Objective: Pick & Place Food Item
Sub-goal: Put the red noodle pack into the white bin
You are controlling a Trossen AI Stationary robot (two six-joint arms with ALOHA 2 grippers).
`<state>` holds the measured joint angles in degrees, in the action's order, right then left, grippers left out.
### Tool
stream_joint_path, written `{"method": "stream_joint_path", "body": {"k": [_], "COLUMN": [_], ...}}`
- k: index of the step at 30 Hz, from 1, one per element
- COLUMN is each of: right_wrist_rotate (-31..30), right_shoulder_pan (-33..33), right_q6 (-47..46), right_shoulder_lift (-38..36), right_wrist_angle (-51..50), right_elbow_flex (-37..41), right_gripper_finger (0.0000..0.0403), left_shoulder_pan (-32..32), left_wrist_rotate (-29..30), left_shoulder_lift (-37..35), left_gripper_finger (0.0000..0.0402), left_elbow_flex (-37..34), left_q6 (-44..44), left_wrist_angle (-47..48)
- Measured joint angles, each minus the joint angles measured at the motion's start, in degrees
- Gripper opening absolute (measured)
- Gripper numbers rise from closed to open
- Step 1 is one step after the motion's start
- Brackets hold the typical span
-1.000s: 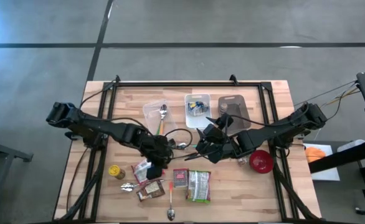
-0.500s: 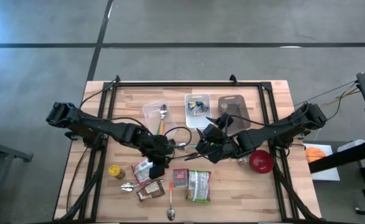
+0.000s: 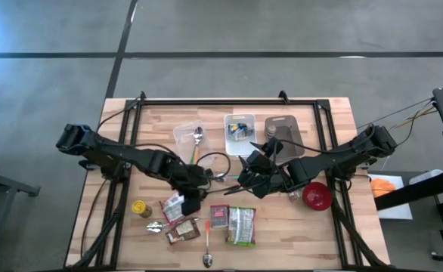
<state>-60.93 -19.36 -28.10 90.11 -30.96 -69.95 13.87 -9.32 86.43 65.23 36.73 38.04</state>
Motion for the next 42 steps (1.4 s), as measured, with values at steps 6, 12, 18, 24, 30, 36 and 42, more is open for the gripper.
{"method": "stream_joint_path", "body": {"k": [6,12,18,24,30,36,42], "right_wrist_rotate": [0.00,-0.01,0.00,-0.01,-0.01,-0.02,-0.01], "right_shoulder_pan": [-0.01,-0.02,-0.02,-0.02,-0.02,-0.02,0.00], "right_q6": [0.00,0.00,0.00,0.00,0.00,0.00,0.00], "right_shoulder_lift": [0.00,0.00,0.00,0.00,0.00,0.00,0.00], "right_wrist_angle": [-0.02,-0.01,-0.02,-0.01,-0.01,-0.02,-0.02], "right_elbow_flex": [0.00,0.00,0.00,0.00,0.00,0.00,0.00], "right_gripper_finger": [0.0293,0.0293,0.0293,0.0293,0.0293,0.0293,0.0293], "left_shoulder_pan": [0.12,0.16,0.46,0.46,0.46,1.91,2.81], "left_wrist_rotate": [11.54,17.92,18.85,19.69,19.85,12.68,6.21], "left_shoulder_lift": [0.00,0.02,0.02,0.02,0.02,0.02,-0.02], "left_gripper_finger": [0.0015,0.0015,0.0014,0.0014,0.0014,0.0014,0.0017], "left_elbow_flex": [0.00,0.00,0.00,0.00,0.00,-0.58,-4.48], "left_q6": [7.18,12.02,11.71,11.73,11.69,2.10,-3.79], "left_wrist_angle": [19.86,33.62,33.62,32.96,32.96,33.60,30.11]}}
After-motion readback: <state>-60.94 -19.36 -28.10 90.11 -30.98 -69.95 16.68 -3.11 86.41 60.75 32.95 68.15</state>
